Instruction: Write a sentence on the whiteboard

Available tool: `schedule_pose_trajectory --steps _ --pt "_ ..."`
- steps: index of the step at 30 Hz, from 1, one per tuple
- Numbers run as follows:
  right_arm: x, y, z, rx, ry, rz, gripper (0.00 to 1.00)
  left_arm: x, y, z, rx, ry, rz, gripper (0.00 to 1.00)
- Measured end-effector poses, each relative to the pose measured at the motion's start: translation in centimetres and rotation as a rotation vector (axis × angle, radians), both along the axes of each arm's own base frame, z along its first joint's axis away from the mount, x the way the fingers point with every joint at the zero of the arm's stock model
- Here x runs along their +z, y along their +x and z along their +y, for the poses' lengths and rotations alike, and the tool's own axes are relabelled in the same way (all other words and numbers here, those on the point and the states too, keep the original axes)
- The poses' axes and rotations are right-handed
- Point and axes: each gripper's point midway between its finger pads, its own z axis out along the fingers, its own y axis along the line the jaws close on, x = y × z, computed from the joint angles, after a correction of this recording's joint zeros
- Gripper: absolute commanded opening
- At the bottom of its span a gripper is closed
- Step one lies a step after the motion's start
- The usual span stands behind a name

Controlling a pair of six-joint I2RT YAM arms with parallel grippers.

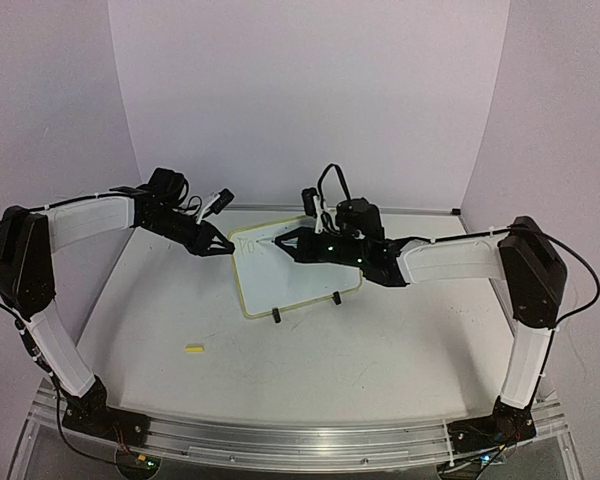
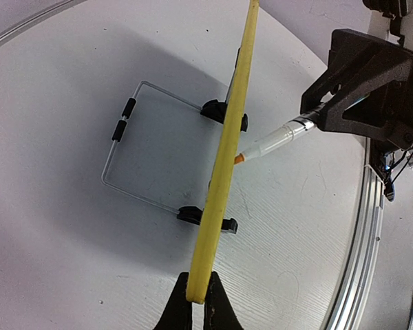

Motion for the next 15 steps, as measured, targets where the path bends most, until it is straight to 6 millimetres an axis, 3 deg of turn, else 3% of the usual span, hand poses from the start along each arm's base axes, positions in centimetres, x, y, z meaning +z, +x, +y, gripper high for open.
schedule_pose_trajectory --steps 15 --pt "-0.06 -0.08 0.6 0.027 0.004 0.005 0.0 -0.01 0.01 0.01 0.001 0.001 0.0 0.0"
